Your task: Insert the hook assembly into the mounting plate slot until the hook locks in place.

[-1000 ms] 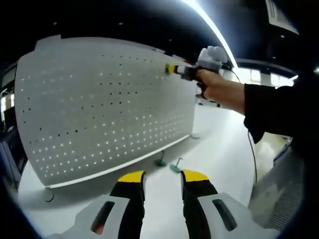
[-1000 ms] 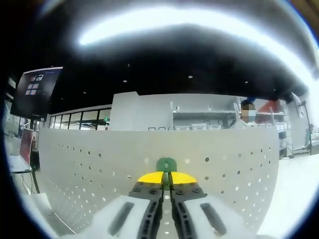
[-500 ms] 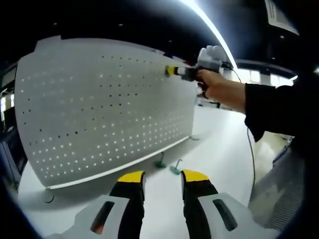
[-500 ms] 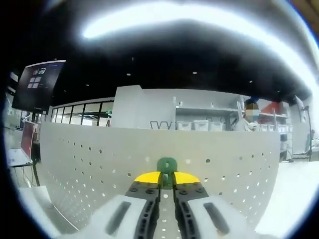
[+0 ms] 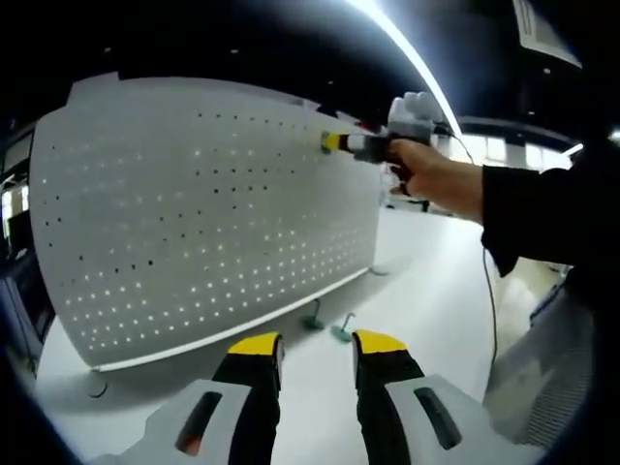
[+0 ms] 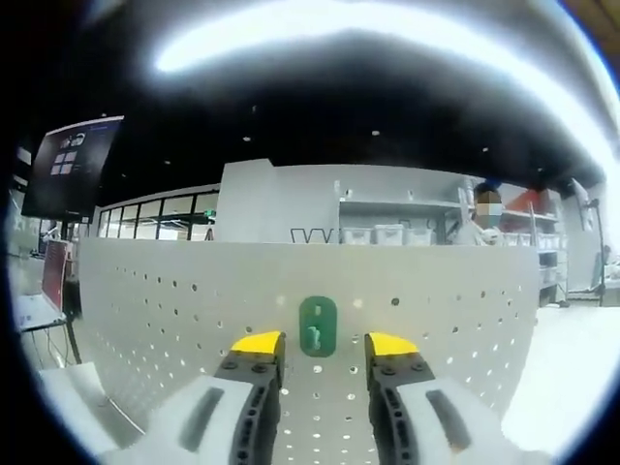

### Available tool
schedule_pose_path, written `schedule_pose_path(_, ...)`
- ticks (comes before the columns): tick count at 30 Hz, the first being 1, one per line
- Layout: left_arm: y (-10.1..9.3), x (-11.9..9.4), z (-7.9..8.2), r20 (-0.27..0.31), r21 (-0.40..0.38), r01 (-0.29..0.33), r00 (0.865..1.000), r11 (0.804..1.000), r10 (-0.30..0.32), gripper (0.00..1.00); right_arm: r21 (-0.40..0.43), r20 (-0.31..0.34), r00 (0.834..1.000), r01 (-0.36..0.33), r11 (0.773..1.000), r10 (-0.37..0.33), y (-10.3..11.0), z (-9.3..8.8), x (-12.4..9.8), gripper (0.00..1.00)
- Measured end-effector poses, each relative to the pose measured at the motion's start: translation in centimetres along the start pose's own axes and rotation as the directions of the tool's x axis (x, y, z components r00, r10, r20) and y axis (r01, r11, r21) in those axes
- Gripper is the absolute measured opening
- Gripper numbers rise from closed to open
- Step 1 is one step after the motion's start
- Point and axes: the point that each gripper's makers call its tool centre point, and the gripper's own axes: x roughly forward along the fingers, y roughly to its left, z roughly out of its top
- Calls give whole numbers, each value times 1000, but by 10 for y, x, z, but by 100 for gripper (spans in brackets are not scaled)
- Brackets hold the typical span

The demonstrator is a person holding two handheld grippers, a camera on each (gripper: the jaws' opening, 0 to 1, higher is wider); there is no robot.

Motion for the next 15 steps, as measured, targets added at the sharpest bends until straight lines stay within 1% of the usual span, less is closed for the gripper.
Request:
schedule_pose_path(6,0,-1,2,6,3,-3,1000,1000,3,30,2,-9,1000,-5,1000,5,1,0,-6,39)
schedule_pose_path(15,1,-1,1,4,8,-5,1000,1000,5,30,-13,-14,1000,-11,1000,11,-2,1,-21,41)
